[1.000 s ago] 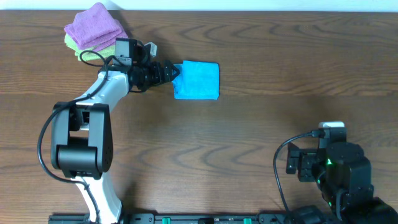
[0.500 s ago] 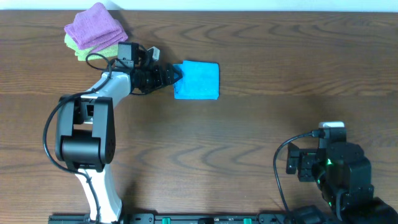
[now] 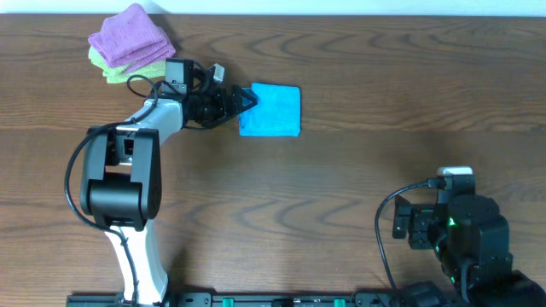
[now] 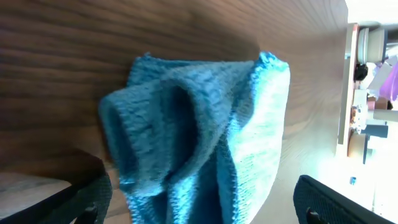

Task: Fold the cloth
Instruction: 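Grasp the folded blue cloth bundle with the left gripper, then carry the blue bundle to the pink and green stack and place it on top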

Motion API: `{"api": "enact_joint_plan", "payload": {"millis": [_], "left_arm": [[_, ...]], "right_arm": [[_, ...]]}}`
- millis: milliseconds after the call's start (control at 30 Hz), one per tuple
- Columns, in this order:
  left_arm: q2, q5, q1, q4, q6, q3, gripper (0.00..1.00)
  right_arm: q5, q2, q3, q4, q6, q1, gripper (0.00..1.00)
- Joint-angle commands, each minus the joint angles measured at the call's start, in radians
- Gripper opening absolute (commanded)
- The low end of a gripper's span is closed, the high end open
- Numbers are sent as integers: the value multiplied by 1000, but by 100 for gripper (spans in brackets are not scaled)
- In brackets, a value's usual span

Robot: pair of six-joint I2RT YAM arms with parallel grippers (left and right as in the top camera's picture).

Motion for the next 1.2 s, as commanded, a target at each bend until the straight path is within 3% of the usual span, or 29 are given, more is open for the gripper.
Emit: {"api": "enact_joint_plan", "payload": {"millis": [0,200,233,433,500,667,900,1167], "left_arm": [[55,-34,-30,-11,-10,-10,95],[56,-88,-60,0,-10,-10,98],[56,-100,-64,0,-10,-10,95],[56,-210,-90,-1,-11,-11,21],[56,-239,-96,0,-15,-11,6],[56,-257,-97,21,-18,-10,6],[48,-128,-80,72,-32,42,6],[5,-192,-80,-238,133,344,6]], "right_arm": [[8,-4,-6,-1,14,3,99],[8,-4,-6,-1,14,3,99],[8,-4,-6,-1,14,3,99],[8,-4,-6,-1,14,3,99],[8,-4,-6,-1,14,3,99],[8,-4,-6,-1,14,3,99],[8,-4,-6,-1,14,3,99],[8,-4,-6,-1,14,3,99]]}}
